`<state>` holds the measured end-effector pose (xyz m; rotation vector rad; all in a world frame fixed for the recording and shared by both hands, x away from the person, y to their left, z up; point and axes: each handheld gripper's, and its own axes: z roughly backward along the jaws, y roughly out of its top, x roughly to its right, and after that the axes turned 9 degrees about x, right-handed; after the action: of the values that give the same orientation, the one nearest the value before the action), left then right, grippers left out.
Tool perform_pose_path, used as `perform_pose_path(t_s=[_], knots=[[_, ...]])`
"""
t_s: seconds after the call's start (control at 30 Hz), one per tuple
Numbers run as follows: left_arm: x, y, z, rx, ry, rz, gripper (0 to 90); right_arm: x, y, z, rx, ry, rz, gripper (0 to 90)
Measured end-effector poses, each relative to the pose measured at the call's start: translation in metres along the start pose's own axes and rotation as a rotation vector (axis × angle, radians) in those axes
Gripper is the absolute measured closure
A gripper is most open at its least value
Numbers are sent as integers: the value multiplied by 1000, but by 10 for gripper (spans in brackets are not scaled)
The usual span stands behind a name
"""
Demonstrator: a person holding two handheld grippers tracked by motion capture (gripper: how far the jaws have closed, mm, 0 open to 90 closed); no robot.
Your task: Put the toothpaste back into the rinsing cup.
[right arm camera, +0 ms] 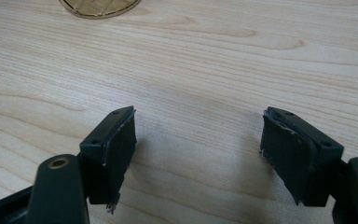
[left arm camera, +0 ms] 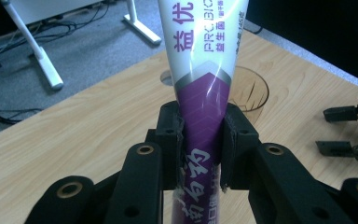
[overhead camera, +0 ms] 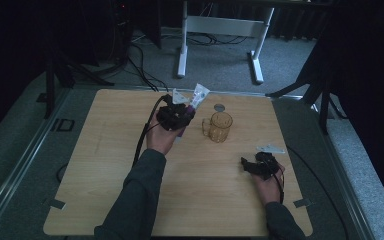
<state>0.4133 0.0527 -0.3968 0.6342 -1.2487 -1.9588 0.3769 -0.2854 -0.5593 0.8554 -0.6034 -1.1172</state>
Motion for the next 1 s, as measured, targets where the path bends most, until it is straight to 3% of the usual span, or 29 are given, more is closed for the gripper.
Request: perform_pose_path(t_s=[1.0], knots=[[2,0,-15,73,-9,76,722,0,0,0,-1,-1,2,265]])
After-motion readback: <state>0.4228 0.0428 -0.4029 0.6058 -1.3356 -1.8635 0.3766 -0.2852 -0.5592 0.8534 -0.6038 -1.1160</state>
